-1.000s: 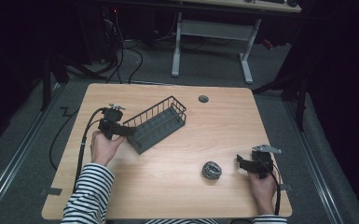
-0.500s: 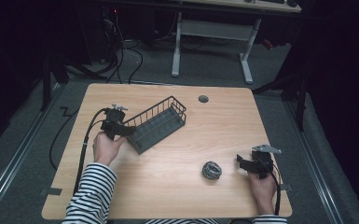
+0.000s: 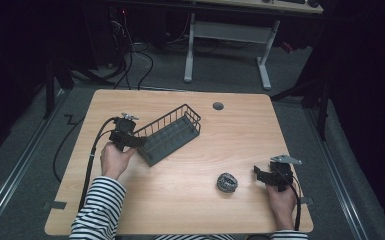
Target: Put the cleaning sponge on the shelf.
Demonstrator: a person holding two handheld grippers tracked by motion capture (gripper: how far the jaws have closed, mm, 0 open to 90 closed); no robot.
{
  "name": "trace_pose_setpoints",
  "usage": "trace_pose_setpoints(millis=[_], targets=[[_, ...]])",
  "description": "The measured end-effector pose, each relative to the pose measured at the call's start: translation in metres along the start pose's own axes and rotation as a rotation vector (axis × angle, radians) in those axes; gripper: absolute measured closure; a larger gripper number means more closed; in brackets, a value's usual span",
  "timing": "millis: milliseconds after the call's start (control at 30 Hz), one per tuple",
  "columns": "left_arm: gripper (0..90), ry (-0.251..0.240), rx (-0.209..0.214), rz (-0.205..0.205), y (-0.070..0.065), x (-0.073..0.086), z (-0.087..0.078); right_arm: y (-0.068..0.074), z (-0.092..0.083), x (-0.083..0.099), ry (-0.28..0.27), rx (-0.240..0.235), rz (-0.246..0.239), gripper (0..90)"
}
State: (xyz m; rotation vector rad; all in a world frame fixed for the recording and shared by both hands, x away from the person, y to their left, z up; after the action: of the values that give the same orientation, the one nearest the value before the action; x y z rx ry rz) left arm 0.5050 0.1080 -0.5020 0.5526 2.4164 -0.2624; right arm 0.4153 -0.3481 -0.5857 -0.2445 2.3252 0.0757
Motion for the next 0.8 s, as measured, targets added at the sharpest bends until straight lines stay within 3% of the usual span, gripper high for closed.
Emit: trace_pose_setpoints(millis=[533,800], targets=[[48.3,-0.023,0.031,0.017,-0.02,0.008,-0.005,0.0,0.0,0.0,0.001,-0.001,0.001,27.9],[48.0,-0.046,0.07,0.015,-0.034,0.013,-0.008,0.0,0.0,0.0,0.001,-0.001,0.0,28.0]])
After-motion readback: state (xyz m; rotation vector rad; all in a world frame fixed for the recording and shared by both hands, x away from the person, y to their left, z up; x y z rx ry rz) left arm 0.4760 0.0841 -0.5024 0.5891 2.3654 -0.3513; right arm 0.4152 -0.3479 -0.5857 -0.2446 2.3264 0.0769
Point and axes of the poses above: each handheld gripper's, and its own axes: z roughly forward along the jaws, x roughly out of its underside, y roughly to its left, the point moved 8 cm from there along z, roughly forward along the jaws
